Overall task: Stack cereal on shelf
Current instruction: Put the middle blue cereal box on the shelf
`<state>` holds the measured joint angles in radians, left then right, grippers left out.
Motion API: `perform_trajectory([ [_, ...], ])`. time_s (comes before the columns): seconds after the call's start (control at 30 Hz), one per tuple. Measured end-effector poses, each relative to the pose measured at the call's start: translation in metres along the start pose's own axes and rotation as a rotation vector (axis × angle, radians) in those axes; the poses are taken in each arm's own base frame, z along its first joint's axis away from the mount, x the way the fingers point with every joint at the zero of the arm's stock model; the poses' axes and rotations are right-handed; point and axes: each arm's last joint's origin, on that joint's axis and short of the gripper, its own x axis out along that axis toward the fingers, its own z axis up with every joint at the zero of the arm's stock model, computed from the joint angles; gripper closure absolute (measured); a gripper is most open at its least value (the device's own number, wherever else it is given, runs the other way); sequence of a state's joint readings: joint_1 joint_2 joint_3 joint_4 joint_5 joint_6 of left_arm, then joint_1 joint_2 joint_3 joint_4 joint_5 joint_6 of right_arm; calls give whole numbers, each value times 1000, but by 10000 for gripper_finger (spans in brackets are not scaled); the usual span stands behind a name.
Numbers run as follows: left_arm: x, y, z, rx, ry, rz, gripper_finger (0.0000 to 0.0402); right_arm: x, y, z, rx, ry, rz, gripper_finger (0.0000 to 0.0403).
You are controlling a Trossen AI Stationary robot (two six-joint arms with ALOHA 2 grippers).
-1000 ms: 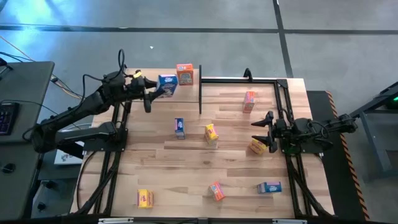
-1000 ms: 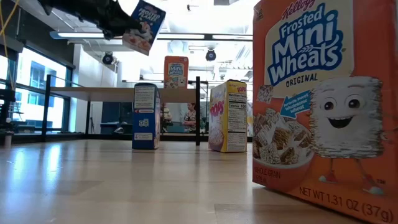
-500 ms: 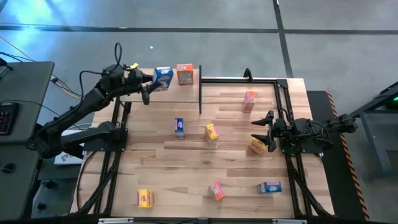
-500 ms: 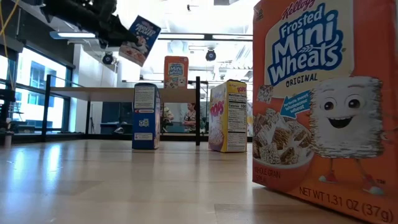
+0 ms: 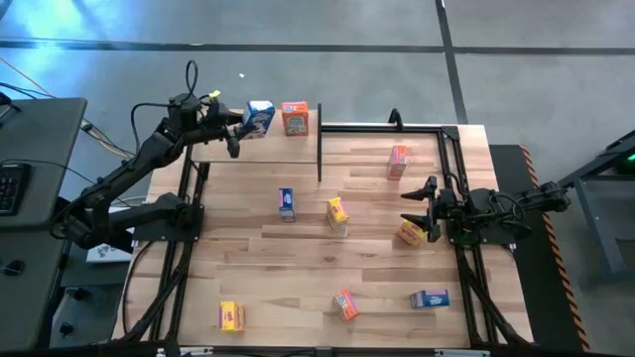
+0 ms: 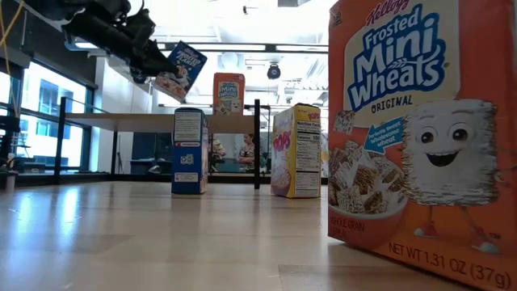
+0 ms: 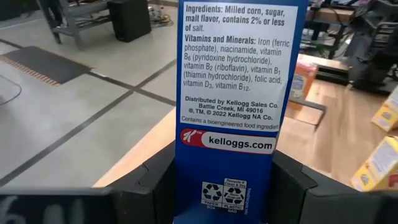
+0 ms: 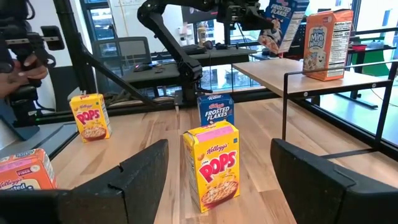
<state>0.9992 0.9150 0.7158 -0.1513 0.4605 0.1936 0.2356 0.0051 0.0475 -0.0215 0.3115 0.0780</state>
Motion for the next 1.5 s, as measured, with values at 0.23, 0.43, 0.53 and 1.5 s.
perform_trajectory([
  [0.23, 1, 14, -5, -38, -5, -44, 234, 0, 0, 0, 0, 0, 0, 129],
  [0.43, 8, 21, -7, -94, -14, -68, 234, 0, 0, 0, 0, 0, 0, 129],
  [0.53, 12, 23, -8, -114, -15, -70, 234, 0, 0, 0, 0, 0, 0, 129],
  [1.5, 27, 22, -52, -79, -192, -41, 234, 0, 0, 0, 0, 0, 0, 129],
])
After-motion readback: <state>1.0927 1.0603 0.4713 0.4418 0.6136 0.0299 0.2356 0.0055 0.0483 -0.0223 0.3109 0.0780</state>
